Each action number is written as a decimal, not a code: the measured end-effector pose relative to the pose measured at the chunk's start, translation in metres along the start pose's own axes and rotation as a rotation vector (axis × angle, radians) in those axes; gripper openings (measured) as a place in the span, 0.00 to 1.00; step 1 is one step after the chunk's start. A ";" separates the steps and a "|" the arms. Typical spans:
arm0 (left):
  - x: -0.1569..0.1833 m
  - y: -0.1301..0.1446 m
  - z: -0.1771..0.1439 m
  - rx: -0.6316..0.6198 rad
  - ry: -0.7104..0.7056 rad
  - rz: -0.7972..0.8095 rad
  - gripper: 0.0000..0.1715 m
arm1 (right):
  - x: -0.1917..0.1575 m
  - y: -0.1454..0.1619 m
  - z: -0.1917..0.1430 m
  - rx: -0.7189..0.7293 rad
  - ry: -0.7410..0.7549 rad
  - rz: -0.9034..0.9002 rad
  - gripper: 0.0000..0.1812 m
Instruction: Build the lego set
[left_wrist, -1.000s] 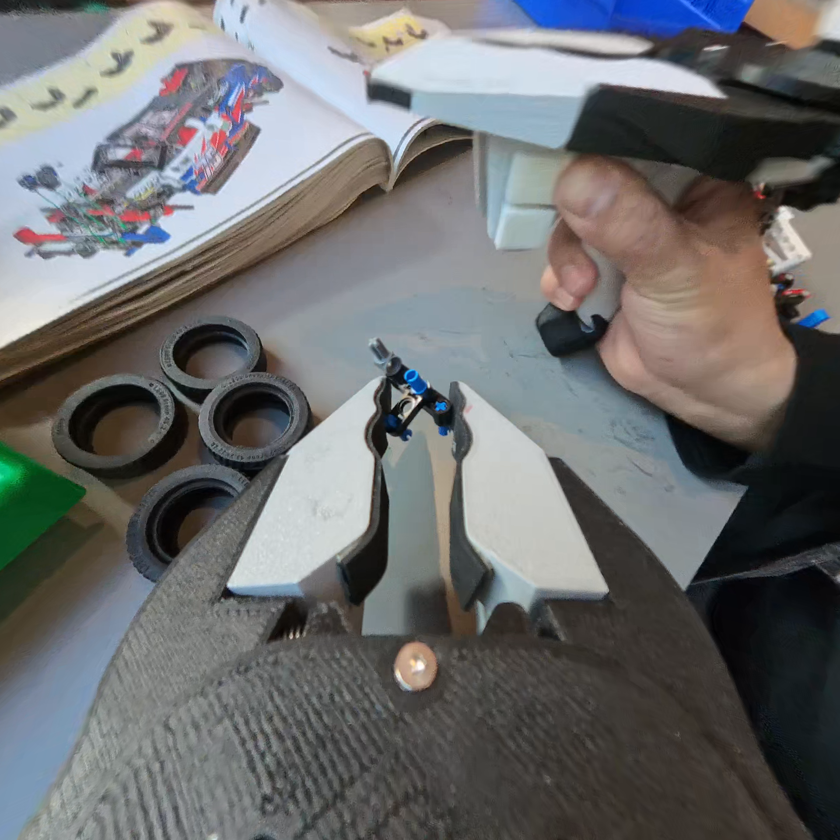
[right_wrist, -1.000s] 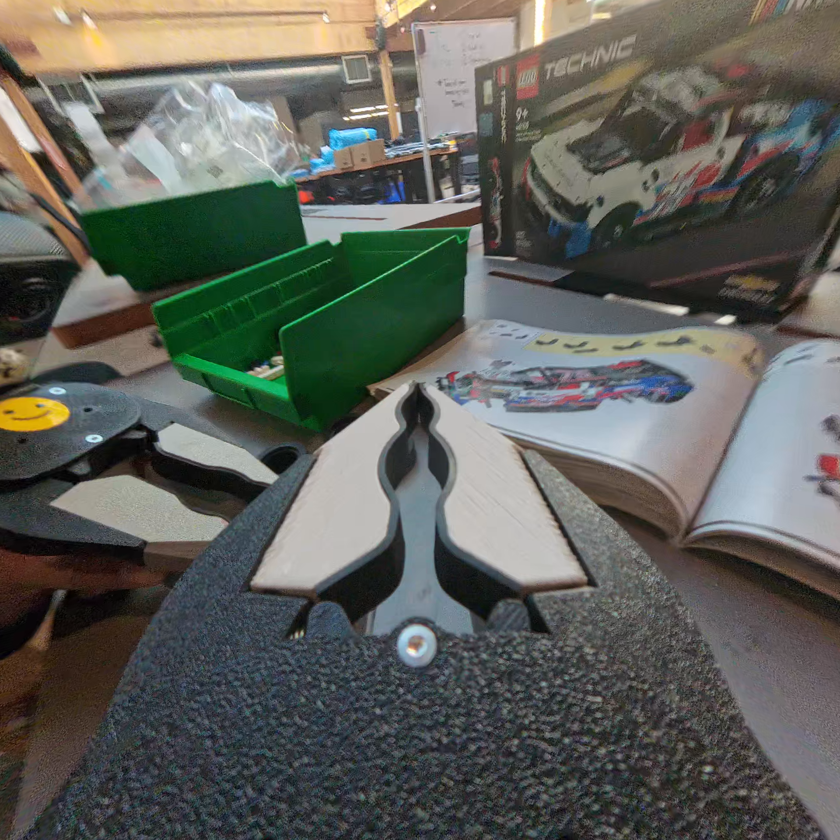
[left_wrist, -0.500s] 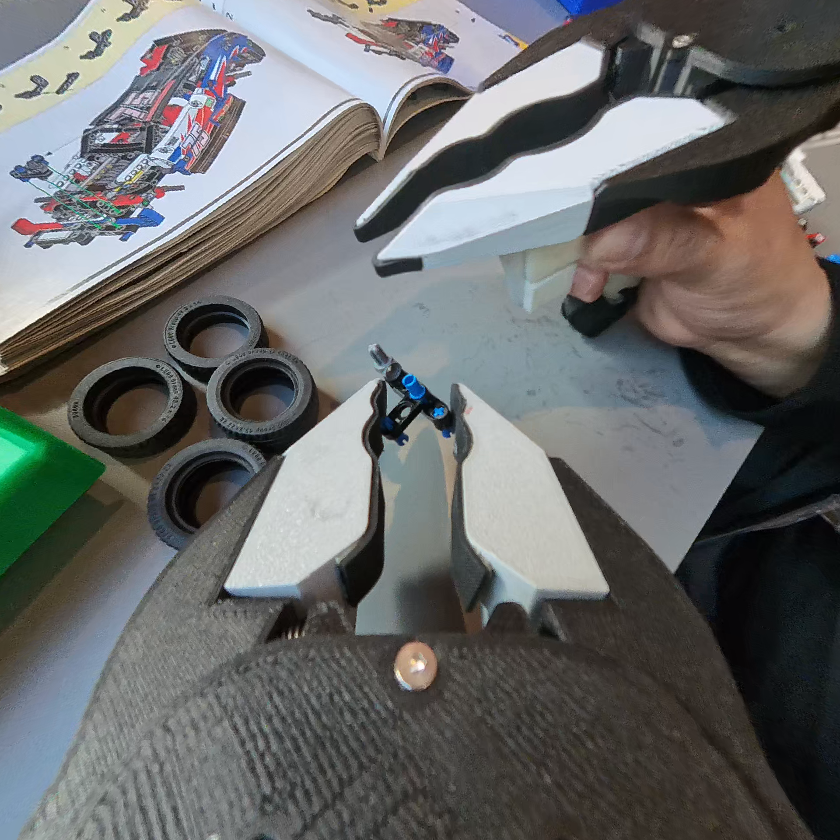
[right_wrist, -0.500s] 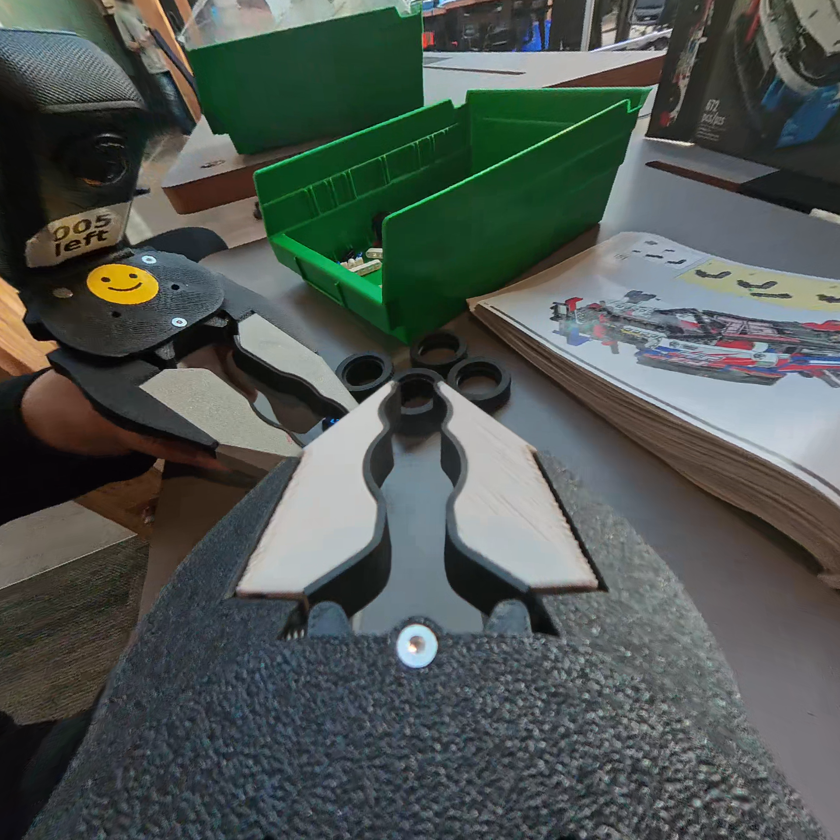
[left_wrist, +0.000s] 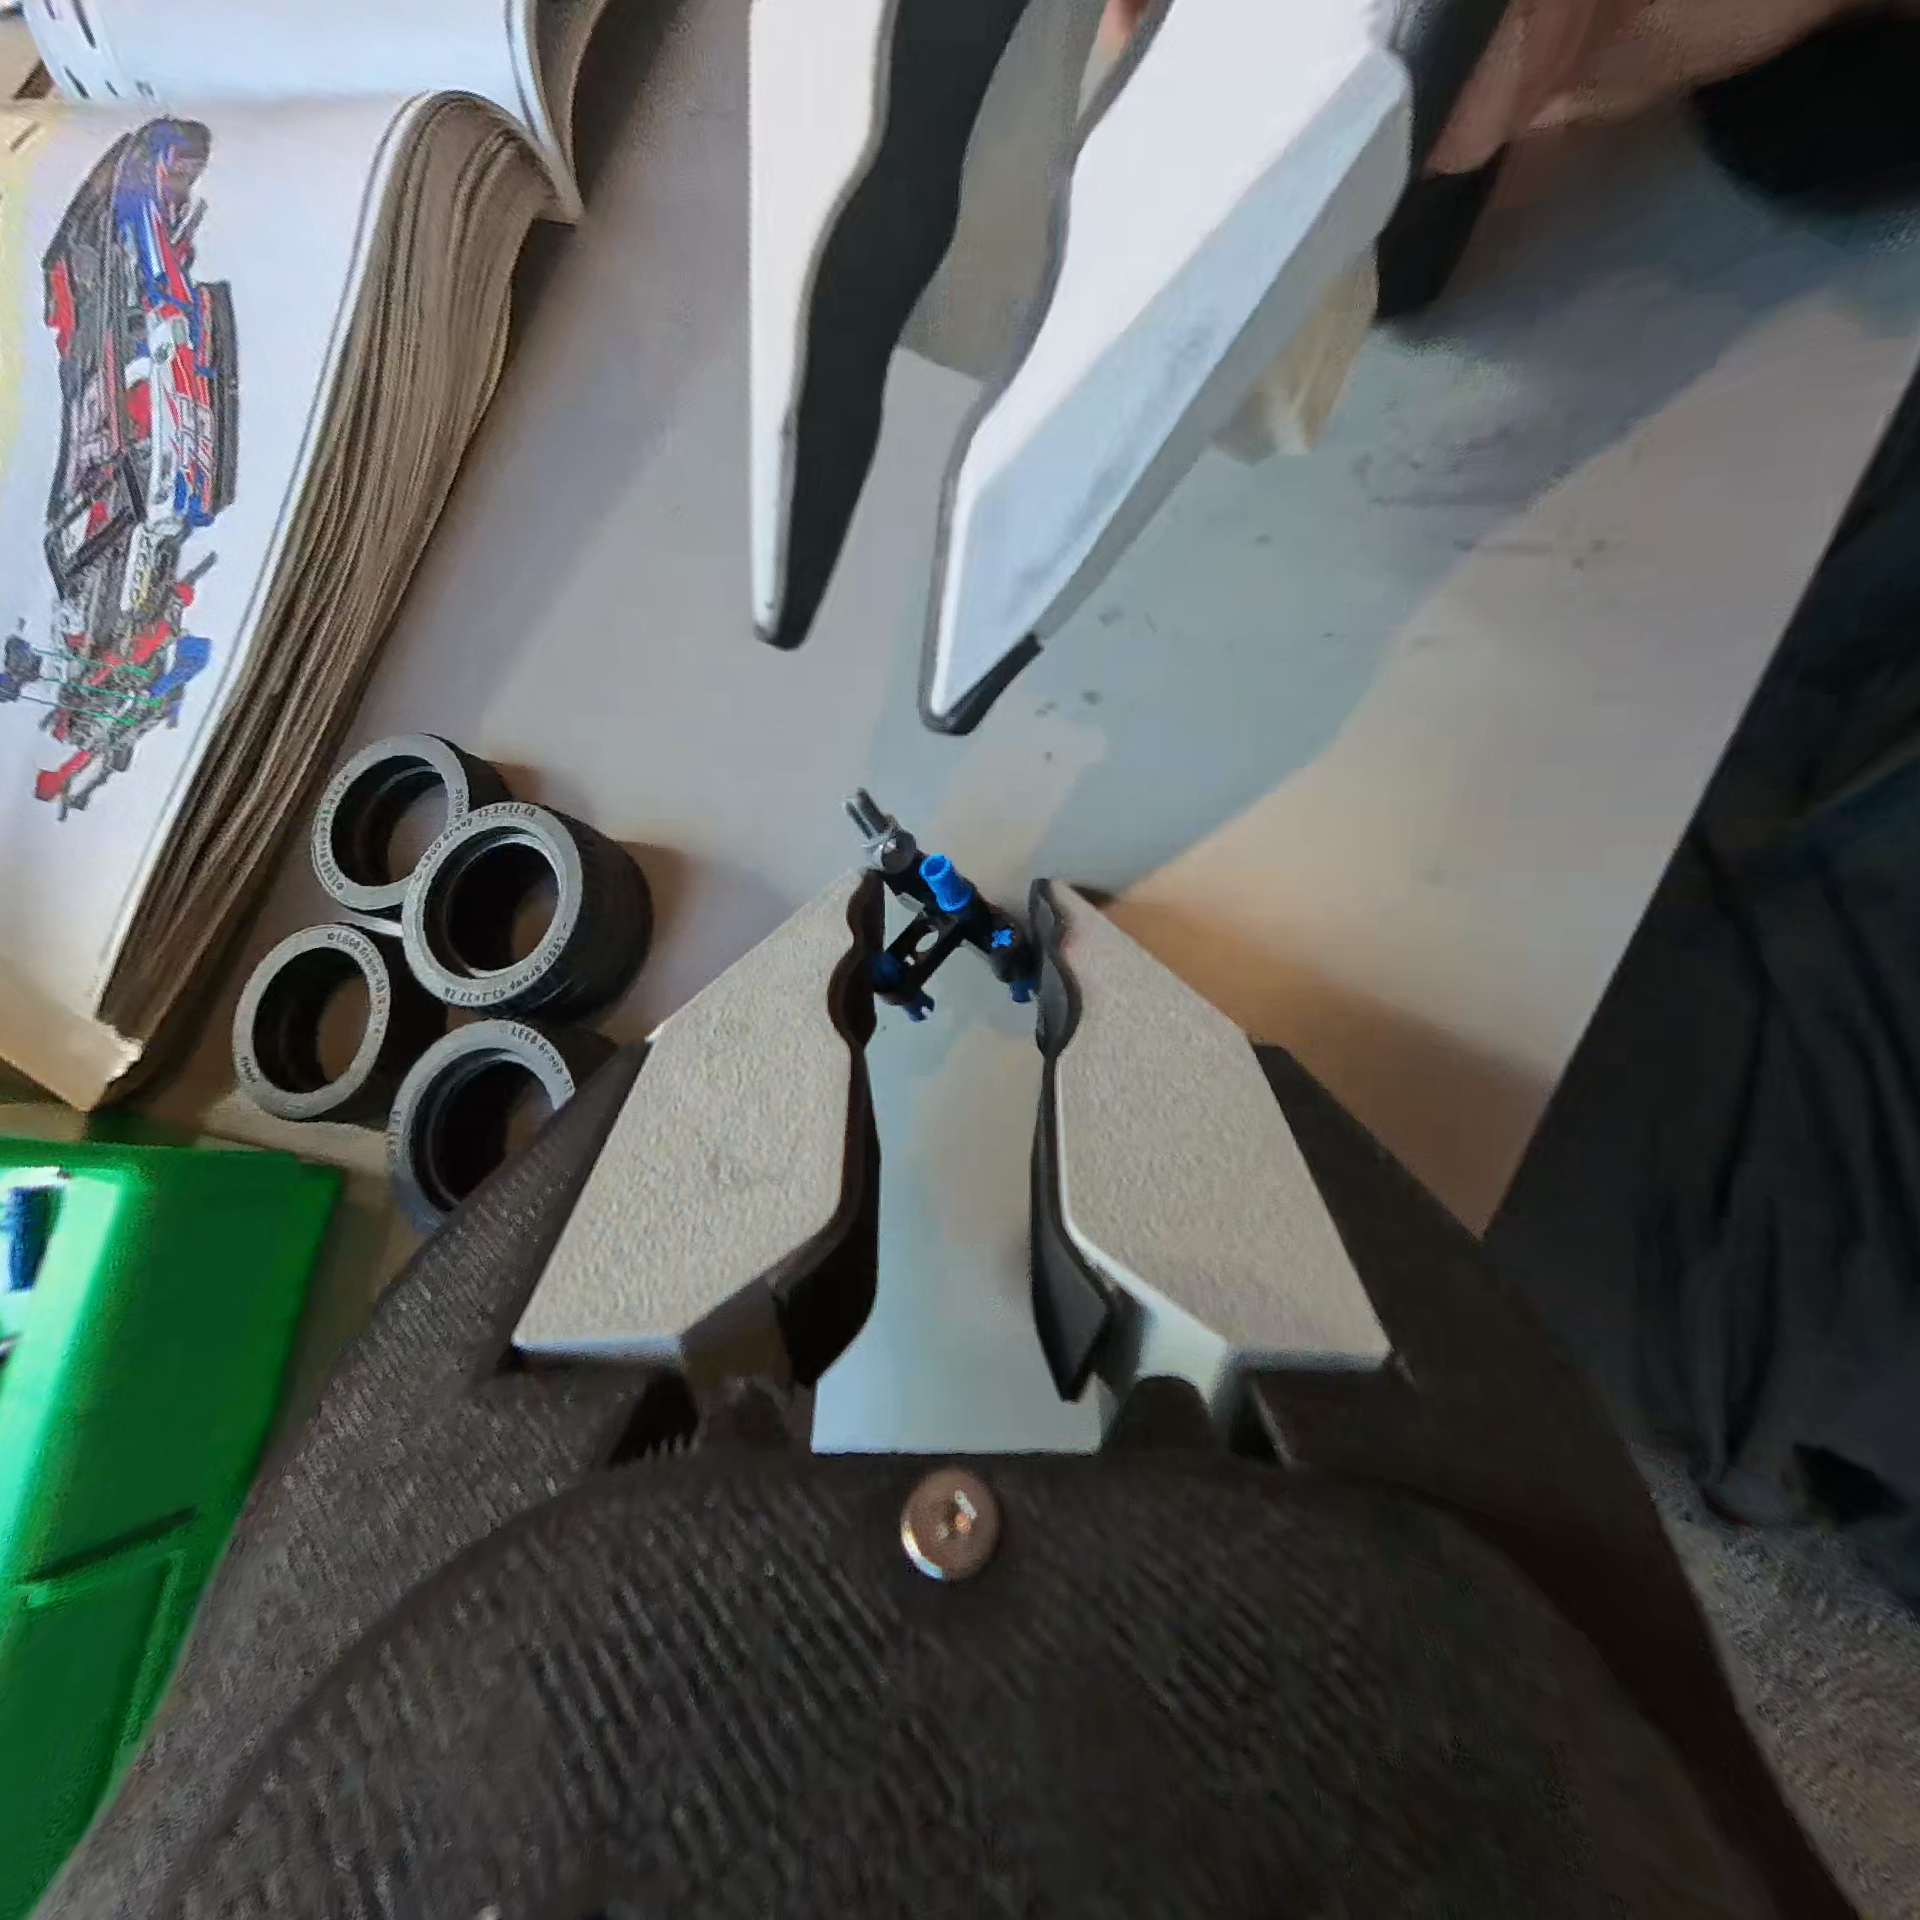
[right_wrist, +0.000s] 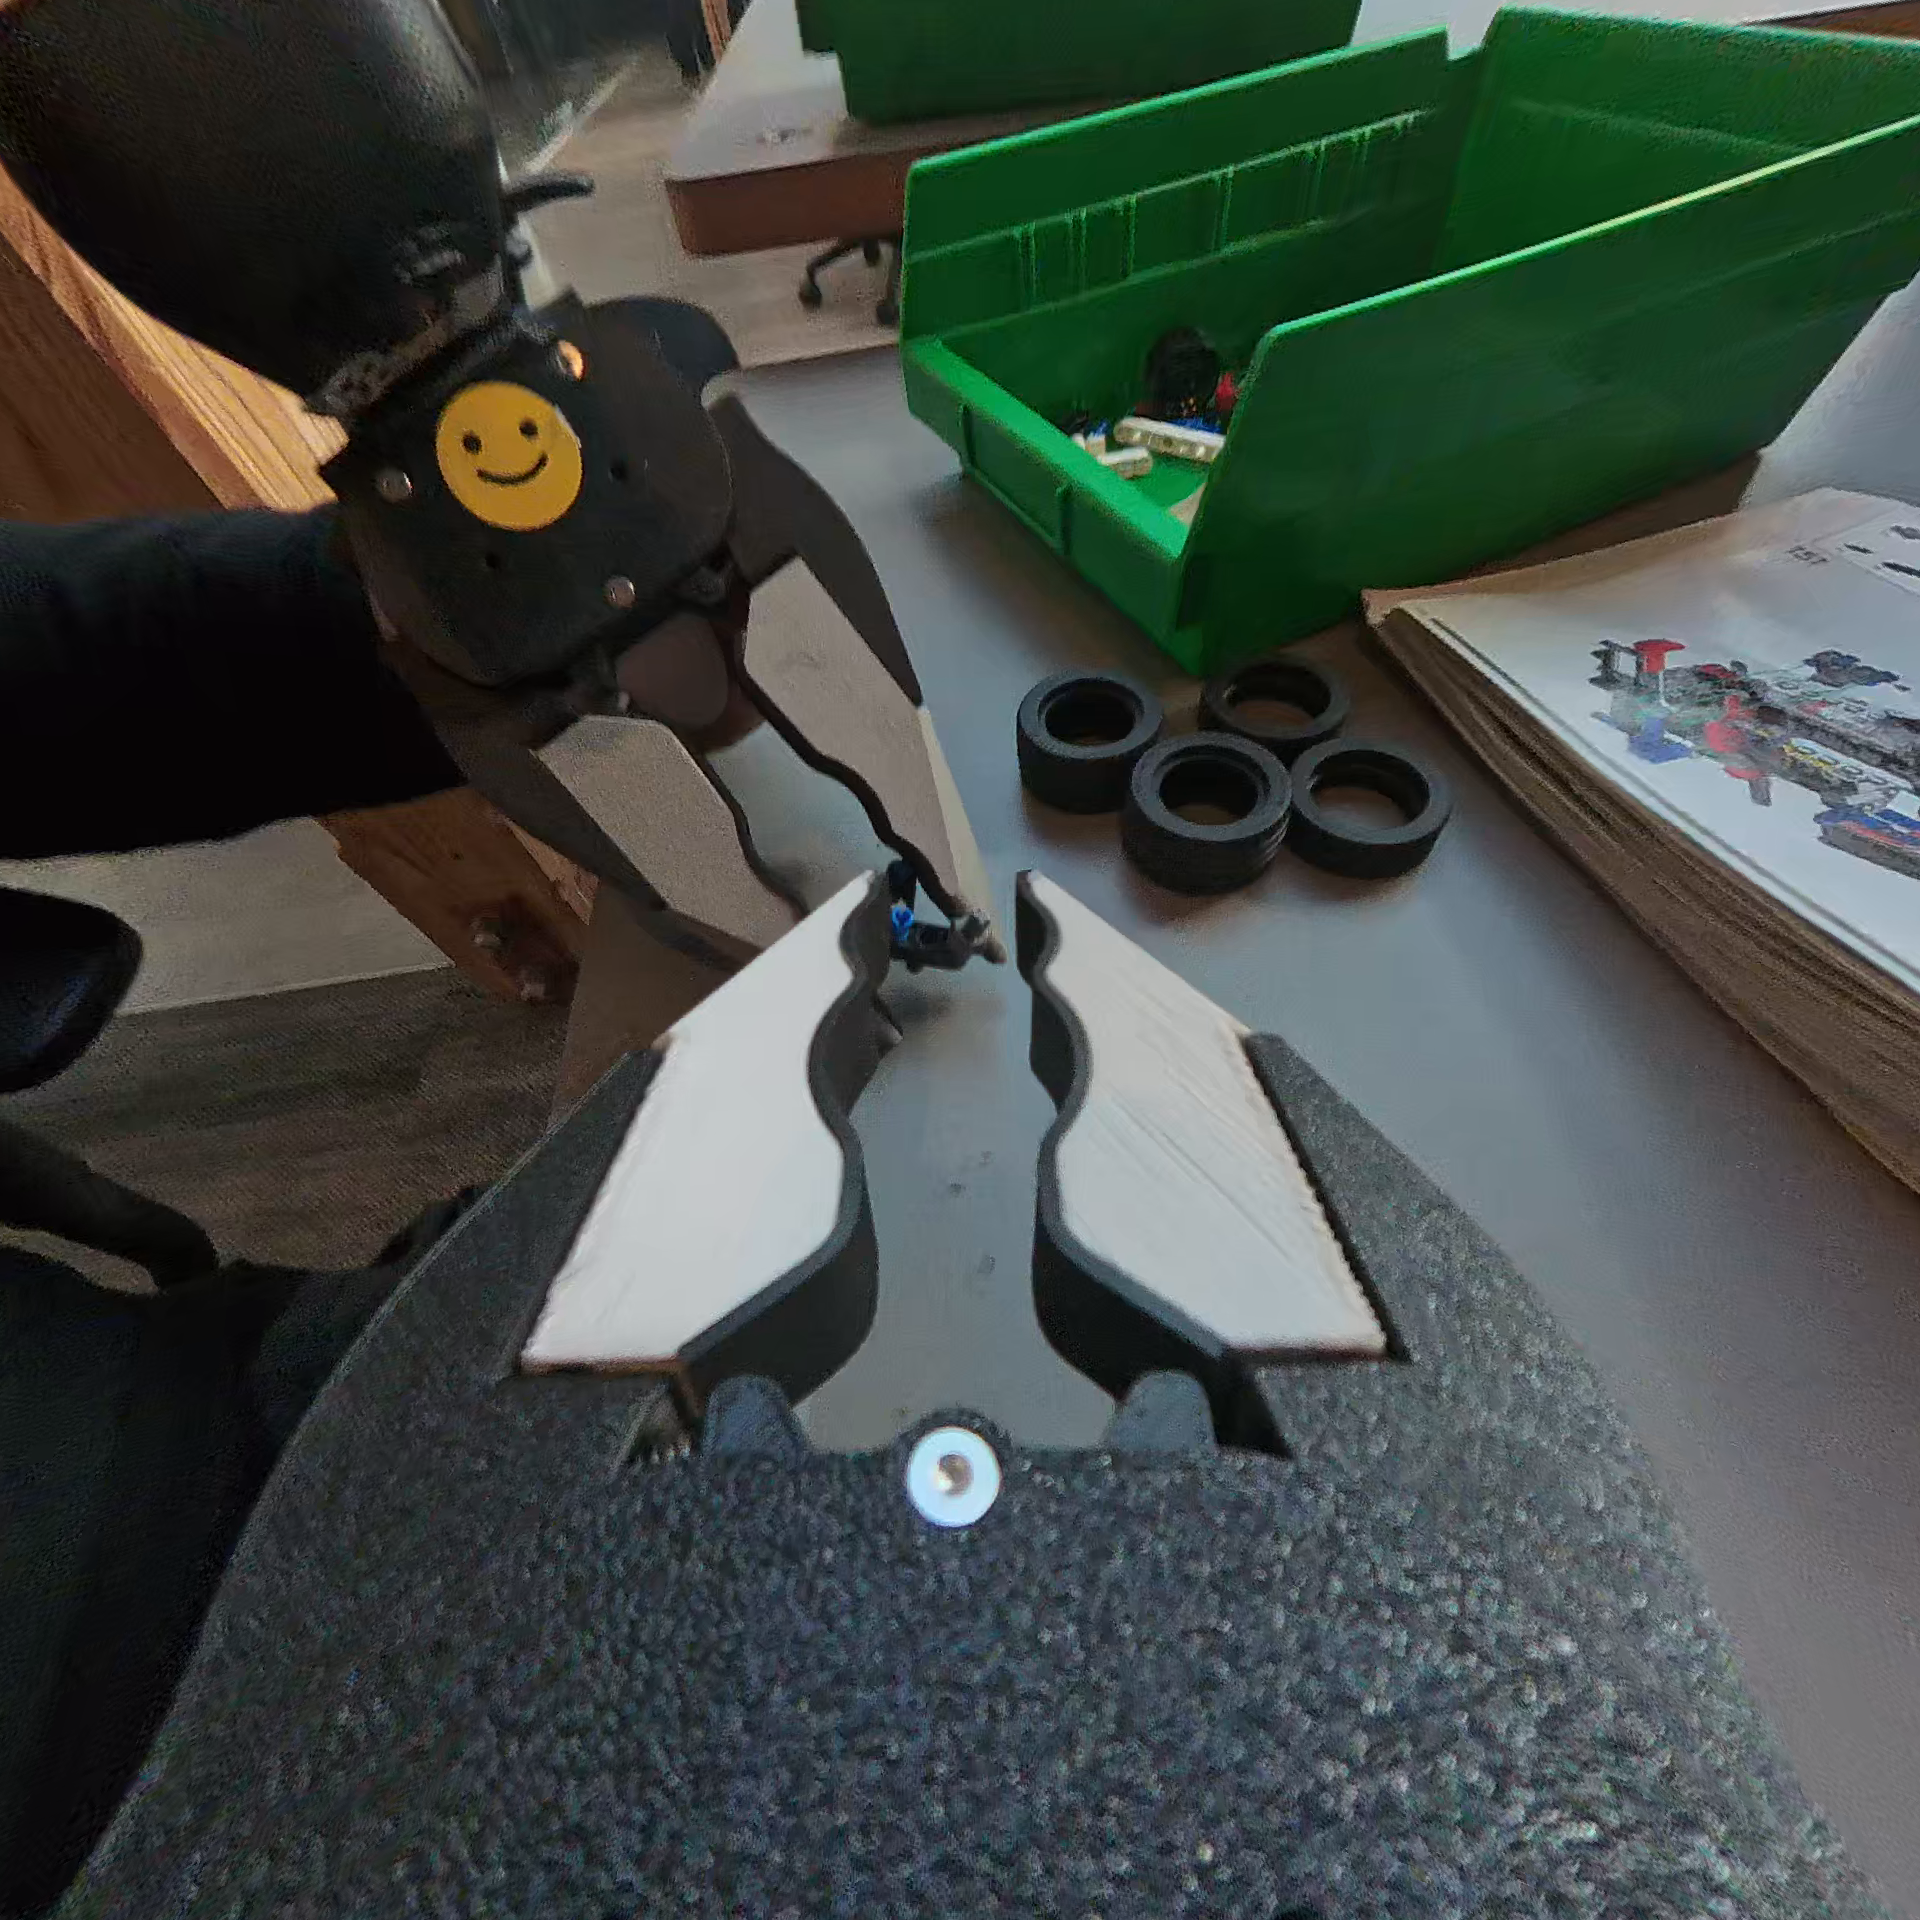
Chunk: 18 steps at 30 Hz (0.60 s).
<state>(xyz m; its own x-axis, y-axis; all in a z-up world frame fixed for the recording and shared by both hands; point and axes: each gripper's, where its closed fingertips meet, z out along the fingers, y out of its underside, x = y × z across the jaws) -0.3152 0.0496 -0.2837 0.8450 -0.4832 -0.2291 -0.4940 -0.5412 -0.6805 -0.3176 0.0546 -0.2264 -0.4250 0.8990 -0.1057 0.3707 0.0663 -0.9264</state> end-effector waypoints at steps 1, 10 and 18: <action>-0.001 0.002 -0.002 -0.019 -0.022 0.032 0.15 | -0.001 0.005 -0.001 -0.041 0.031 -0.018 0.13; -0.003 0.000 -0.010 -0.008 -0.255 0.511 0.15 | -0.014 -0.003 -0.024 -0.071 0.159 -0.237 0.01; 0.005 -0.007 -0.008 0.042 -0.356 0.666 0.15 | -0.029 0.026 -0.019 -0.158 0.170 -0.359 0.20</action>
<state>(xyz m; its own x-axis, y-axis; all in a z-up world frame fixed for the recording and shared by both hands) -0.3094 0.0461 -0.2745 0.3896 -0.4438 -0.8070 -0.9210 -0.1825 -0.3443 -0.2794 0.0387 -0.2406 -0.4131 0.8644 0.2866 0.3512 0.4415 -0.8256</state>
